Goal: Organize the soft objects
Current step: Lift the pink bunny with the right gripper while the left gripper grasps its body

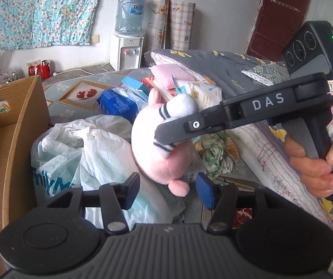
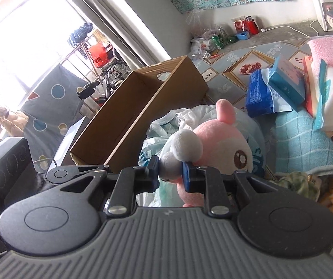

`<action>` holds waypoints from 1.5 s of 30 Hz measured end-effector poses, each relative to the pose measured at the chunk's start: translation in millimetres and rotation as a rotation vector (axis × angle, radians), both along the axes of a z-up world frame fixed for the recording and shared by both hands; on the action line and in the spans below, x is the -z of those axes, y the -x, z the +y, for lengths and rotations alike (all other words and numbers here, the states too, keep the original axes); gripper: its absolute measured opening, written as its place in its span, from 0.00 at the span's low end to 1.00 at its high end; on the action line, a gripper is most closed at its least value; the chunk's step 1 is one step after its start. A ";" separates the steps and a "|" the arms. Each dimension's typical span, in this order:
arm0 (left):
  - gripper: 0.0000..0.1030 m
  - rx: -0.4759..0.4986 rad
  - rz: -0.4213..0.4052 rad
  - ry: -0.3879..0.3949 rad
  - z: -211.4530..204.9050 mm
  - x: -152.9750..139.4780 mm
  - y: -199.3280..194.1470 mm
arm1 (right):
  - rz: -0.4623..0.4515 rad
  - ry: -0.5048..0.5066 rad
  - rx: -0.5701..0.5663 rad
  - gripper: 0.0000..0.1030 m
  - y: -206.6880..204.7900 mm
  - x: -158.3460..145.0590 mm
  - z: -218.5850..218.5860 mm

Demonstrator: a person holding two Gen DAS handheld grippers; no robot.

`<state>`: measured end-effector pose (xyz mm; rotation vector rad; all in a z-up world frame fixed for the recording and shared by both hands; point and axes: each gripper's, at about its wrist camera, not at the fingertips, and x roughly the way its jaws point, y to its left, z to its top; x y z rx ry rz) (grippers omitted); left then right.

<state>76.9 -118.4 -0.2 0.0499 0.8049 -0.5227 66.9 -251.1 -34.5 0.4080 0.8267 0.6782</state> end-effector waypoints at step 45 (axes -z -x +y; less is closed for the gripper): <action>0.68 -0.198 0.042 -0.112 6.6 3.6 -31.5 | 0.239 -0.260 0.181 0.53 -62.7 35.7 -16.4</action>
